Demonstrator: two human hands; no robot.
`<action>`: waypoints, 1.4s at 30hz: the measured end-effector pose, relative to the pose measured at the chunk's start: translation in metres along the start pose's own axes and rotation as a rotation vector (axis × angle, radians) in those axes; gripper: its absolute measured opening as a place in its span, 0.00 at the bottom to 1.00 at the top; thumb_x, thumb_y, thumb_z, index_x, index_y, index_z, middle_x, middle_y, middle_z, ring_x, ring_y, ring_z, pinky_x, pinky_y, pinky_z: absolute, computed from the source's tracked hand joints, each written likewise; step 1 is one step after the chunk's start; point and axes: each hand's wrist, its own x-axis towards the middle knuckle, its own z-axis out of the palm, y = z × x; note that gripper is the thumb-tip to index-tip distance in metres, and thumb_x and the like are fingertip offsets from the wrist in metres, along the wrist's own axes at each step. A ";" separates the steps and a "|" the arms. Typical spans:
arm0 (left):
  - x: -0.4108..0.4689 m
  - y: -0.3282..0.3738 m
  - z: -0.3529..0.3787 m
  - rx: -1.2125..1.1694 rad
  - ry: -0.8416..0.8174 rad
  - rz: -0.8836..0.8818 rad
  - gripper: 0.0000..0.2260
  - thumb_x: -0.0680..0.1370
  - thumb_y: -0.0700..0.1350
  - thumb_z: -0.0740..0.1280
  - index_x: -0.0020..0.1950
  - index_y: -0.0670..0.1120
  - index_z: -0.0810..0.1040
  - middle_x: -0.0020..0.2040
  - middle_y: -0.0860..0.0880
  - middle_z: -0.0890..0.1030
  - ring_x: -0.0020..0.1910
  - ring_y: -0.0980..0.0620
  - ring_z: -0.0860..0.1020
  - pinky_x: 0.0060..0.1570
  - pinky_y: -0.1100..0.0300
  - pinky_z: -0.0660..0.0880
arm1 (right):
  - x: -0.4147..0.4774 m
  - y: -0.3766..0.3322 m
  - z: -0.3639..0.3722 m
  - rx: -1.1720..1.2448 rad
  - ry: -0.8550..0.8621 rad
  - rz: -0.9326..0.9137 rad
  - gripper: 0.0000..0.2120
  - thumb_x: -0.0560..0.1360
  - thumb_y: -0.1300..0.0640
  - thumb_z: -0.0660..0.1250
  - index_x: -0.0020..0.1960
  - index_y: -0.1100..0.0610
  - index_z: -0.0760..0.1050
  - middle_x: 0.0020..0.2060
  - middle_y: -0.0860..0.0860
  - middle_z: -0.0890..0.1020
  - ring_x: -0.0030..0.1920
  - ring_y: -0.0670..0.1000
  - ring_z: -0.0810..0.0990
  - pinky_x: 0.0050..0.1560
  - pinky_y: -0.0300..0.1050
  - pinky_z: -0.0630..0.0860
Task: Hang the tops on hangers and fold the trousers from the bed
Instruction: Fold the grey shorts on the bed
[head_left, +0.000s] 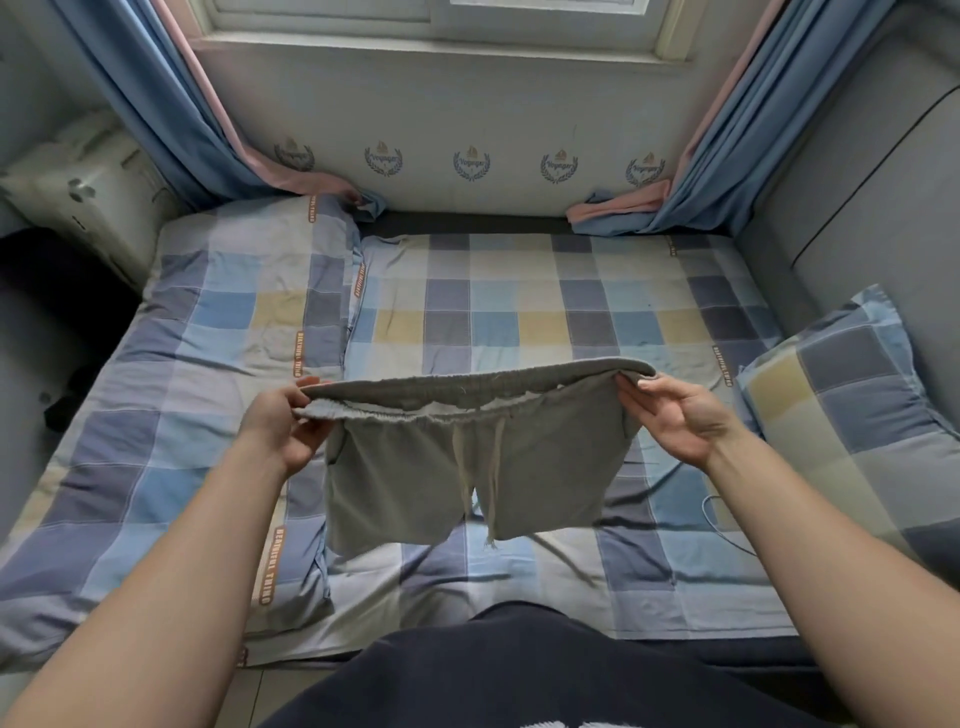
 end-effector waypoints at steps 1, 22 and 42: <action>0.001 0.007 0.006 0.047 -0.005 0.028 0.15 0.75 0.32 0.51 0.50 0.44 0.75 0.47 0.42 0.77 0.43 0.46 0.77 0.46 0.55 0.79 | -0.001 -0.006 0.007 -0.038 -0.015 -0.042 0.14 0.79 0.74 0.55 0.55 0.64 0.76 0.51 0.59 0.81 0.56 0.55 0.80 0.60 0.49 0.78; -0.064 0.173 0.132 1.052 -0.117 1.432 0.05 0.78 0.41 0.72 0.48 0.40 0.80 0.39 0.44 0.80 0.40 0.45 0.76 0.48 0.53 0.75 | -0.006 -0.227 0.125 -0.704 0.224 -0.856 0.06 0.76 0.61 0.72 0.44 0.54 0.77 0.40 0.52 0.84 0.39 0.50 0.82 0.40 0.42 0.80; -0.163 0.279 0.270 0.458 -0.215 0.580 0.12 0.85 0.46 0.62 0.52 0.43 0.83 0.43 0.44 0.86 0.45 0.47 0.84 0.40 0.54 0.83 | -0.089 -0.320 0.288 -0.900 0.134 -0.811 0.07 0.79 0.56 0.64 0.45 0.59 0.76 0.40 0.57 0.81 0.36 0.55 0.82 0.33 0.47 0.81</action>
